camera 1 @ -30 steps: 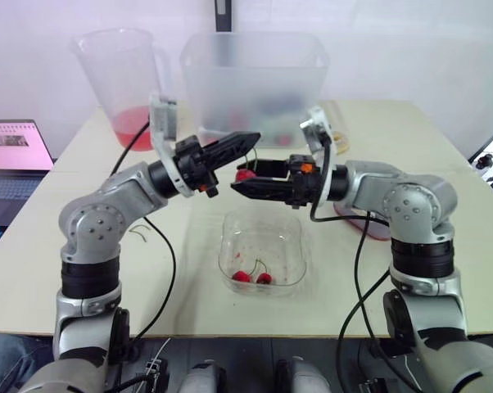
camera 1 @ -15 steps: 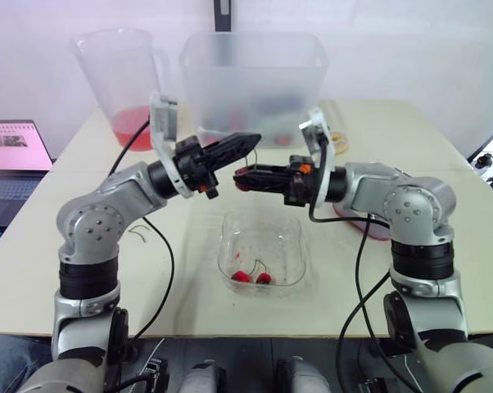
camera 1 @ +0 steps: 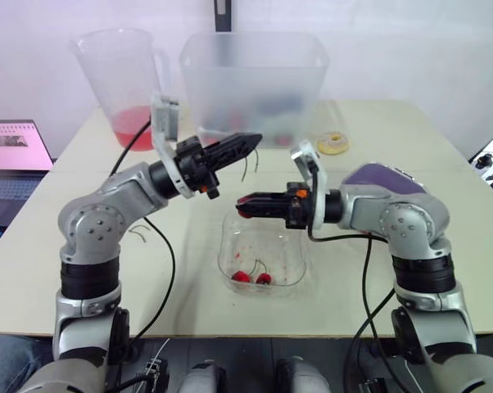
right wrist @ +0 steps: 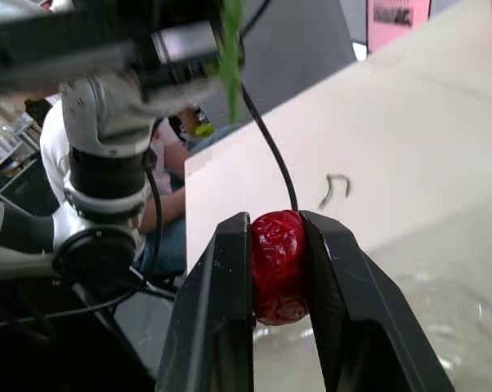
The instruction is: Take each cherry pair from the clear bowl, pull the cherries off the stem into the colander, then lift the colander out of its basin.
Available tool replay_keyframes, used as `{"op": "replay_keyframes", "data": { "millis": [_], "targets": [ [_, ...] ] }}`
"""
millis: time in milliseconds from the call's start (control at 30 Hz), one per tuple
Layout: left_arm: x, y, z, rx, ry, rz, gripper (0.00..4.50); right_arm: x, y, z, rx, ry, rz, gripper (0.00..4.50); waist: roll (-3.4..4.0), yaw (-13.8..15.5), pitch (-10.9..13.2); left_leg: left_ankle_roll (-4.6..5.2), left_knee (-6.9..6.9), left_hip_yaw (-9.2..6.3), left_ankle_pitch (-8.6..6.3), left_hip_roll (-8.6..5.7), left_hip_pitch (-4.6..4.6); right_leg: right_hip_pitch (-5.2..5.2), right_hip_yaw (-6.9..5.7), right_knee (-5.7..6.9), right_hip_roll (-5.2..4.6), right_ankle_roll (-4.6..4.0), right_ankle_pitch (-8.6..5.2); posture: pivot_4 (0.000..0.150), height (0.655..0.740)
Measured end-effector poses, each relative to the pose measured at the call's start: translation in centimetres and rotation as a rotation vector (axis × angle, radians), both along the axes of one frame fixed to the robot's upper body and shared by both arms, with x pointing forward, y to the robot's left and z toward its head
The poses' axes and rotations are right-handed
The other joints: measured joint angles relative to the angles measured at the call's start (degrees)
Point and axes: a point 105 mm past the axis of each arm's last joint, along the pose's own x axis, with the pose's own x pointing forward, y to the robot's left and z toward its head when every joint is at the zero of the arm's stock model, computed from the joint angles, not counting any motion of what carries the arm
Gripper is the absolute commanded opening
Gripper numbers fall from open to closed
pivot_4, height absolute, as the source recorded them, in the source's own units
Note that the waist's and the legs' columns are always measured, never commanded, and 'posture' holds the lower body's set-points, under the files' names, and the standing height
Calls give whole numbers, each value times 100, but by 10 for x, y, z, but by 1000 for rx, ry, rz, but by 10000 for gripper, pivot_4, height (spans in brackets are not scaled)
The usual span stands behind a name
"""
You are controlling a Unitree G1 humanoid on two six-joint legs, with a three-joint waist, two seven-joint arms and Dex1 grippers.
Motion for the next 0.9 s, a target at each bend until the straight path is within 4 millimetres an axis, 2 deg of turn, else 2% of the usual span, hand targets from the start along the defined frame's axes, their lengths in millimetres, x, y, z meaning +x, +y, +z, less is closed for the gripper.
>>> {"op": "replay_keyframes", "data": {
  "millis": [100,167,267,300,400,467,500,567,733,833,900],
  "targets": [
    [0,0,0,-1,0,2,0,3,-15,-2,-34,0,-41,8332,0,12,0,1,1,0,-1,-1,-1,0,0,-1,-1,0,0,1500,6863],
    [1,1,0,-1,2,8,0,14,-39,3,-71,-37,-135,8332,-1,21,0,4,2,0,-2,-3,-2,2,0,-1,-2,0,0,1500,6863],
    [2,3,0,0,3,21,0,38,-92,15,-148,-103,-355,8332,-1,18,1,8,1,4,-4,-5,-2,2,2,-3,-3,0,0,1500,6863],
    [2,3,-1,0,5,23,0,48,-121,19,-221,-144,-469,8332,0,19,1,9,0,8,-5,-5,-2,0,3,-4,-3,0,0,1500,6863],
    [2,5,-5,5,17,36,0,63,-183,29,-367,-223,-701,8332,-1,7,1,10,-10,15,-5,-1,2,1,5,-11,0,0,-1,1500,6863],
    [2,5,-6,6,19,37,0,70,-221,24,-445,-235,-832,8332,-2,-15,2,9,-12,19,-5,3,5,0,6,-10,0,0,-1,1500,6863],
    [2,5,-7,7,18,37,0,72,-233,18,-480,-236,-871,8332,-2,-24,2,9,-12,20,-5,4,7,0,7,-9,1,0,-1,1500,6863],
    [2,5,-6,7,18,39,0,74,-248,4,-530,-214,-913,8332,-1,-28,2,8,-13,19,-4,7,7,0,7,-10,1,0,-1,1500,6863],
    [3,6,-8,8,21,45,0,77,-256,-15,-568,-187,-936,8332,0,-3,2,7,-11,18,-4,6,6,0,7,-10,-1,0,0,1500,6863],
    [4,7,-10,11,30,55,0,77,-259,-23,-610,-187,-937,17967,0,19,2,6,-4,17,-4,4,4,2,6,-10,-2,0,0,1500,6863],
    [5,9,-12,28,30,70,0,76,-258,-25,-625,-186,-922,27744,0,17,2,6,-1,16,-4,3,2,3,5,-10,-2,1,0,1500,6863]
  ]
}}
